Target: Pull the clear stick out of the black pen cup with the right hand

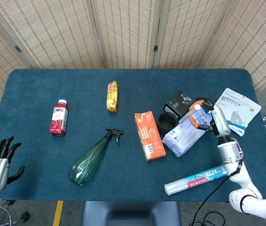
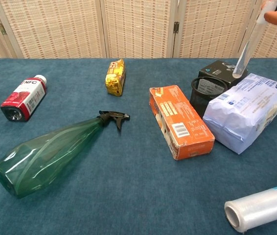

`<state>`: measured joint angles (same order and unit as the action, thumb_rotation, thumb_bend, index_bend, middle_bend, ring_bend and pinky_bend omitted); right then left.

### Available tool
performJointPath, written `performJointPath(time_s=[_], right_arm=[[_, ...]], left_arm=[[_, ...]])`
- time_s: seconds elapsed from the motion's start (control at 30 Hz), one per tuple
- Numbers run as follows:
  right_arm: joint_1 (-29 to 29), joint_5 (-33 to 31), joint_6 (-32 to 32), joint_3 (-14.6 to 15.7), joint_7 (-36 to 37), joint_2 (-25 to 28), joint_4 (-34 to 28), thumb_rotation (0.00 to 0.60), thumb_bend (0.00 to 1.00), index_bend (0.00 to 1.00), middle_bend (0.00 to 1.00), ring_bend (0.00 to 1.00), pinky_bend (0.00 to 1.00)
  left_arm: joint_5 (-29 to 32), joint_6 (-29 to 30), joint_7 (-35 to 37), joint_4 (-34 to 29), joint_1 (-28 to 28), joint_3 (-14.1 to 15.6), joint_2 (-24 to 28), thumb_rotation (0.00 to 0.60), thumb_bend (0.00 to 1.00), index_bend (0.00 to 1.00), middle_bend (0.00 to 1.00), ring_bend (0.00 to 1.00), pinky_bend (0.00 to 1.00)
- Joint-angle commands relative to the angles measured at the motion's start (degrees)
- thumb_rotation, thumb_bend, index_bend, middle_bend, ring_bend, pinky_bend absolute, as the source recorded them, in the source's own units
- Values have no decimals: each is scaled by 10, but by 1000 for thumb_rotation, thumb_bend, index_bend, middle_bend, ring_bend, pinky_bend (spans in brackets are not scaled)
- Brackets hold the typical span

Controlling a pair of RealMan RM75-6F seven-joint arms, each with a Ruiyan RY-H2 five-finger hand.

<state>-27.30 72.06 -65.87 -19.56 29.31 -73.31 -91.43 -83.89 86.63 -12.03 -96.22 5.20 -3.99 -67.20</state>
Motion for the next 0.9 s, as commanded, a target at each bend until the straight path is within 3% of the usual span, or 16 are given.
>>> performJointPath(time_s=[0.03, 0.13, 0.4, 0.53, 0.9], right_arm=[[-4, 13, -50, 6, -85, -37, 39, 600, 477, 655, 434, 183, 126], [-3, 2, -34, 3, -52, -33, 19, 600, 477, 655, 434, 185, 126], [10, -27, 48, -14, 123, 23, -56, 600, 477, 655, 434, 187, 126], [13, -21, 67, -13, 161, 40, -61, 600, 477, 655, 435, 189, 126], [0, 32, -66, 3, -83, -40, 50, 600, 477, 655, 436, 189, 126]], left_arm=[[0, 0, 0, 0, 0, 0, 0, 600, 320, 217, 85, 47, 95], [1, 0, 1, 1, 0, 1, 0, 600, 320, 218, 86, 46, 95], [1, 0, 2, 3, 0, 0, -1, 600, 320, 217, 85, 47, 95], [1, -1, 1, 2, 1, 0, -1, 600, 319, 217, 86, 46, 95], [2, -2, -1, 0, 2, 0, -1, 600, 321, 217, 85, 47, 95]])
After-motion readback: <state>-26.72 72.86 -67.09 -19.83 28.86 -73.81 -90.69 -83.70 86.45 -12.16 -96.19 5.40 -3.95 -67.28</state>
